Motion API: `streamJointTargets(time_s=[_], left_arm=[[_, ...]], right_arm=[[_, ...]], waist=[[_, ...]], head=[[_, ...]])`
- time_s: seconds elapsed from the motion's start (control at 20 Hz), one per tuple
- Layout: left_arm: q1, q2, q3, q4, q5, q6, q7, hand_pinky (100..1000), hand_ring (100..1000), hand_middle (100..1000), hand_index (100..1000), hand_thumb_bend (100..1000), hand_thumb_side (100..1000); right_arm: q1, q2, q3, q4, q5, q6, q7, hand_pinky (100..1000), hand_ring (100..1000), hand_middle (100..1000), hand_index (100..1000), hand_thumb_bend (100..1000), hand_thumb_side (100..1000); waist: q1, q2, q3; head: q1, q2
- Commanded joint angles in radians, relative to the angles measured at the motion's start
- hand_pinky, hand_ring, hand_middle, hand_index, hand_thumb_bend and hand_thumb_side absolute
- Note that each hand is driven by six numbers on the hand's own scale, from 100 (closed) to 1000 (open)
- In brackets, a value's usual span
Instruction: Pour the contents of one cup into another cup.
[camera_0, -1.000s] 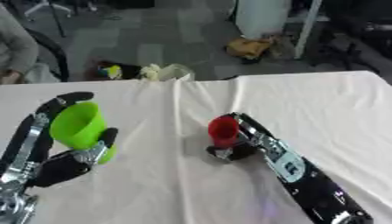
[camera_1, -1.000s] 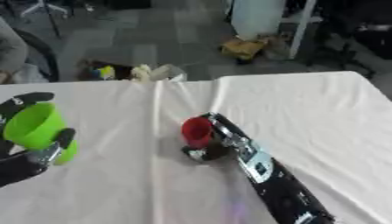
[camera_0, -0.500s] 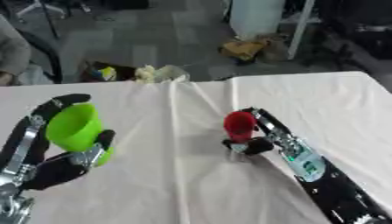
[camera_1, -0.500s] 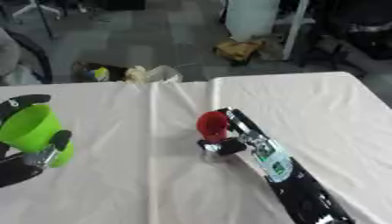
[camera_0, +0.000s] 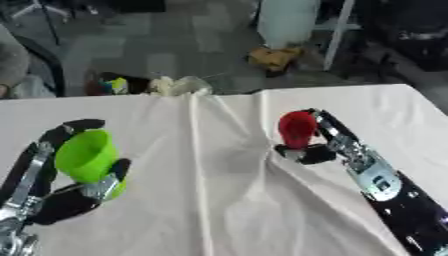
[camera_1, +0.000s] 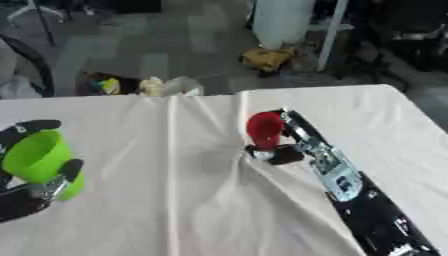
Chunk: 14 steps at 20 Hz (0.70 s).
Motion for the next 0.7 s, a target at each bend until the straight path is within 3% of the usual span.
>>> streamJointTargets(time_s=[0.05,0.4,0.7], left_arm=[[-0.005,0.026,-0.022,0.005,-0.021,-0.009,-0.024,439,178,327,747,100,250],[-0.012,0.035,-0.077,0.041,-0.064,-0.033,-0.081,449,179,331,717,100,249],[-0.051,0.028,-0.113,0.077,-0.120,-0.062,-0.120,457,185,337,719,100,241]], right_arm=[[-0.036,-0.054,-0.004,-0.050,-0.015,-0.001,0.011,653,787,149,438,100,153],[-0.098,-0.071,0.029,-0.089,-0.004,-0.011,0.051,659,779,149,445,100,179],[-0.167,-0.039,0.066,-0.095,0.023,-0.026,0.088,662,773,147,451,100,193]], waist=[[-0.003,-0.021,-0.003],[-0.016,-0.028,-0.011],[-0.026,-0.035,-0.012]], head=[[0.004,-0.011],[0.005,-0.012],[0.001,-0.012]])
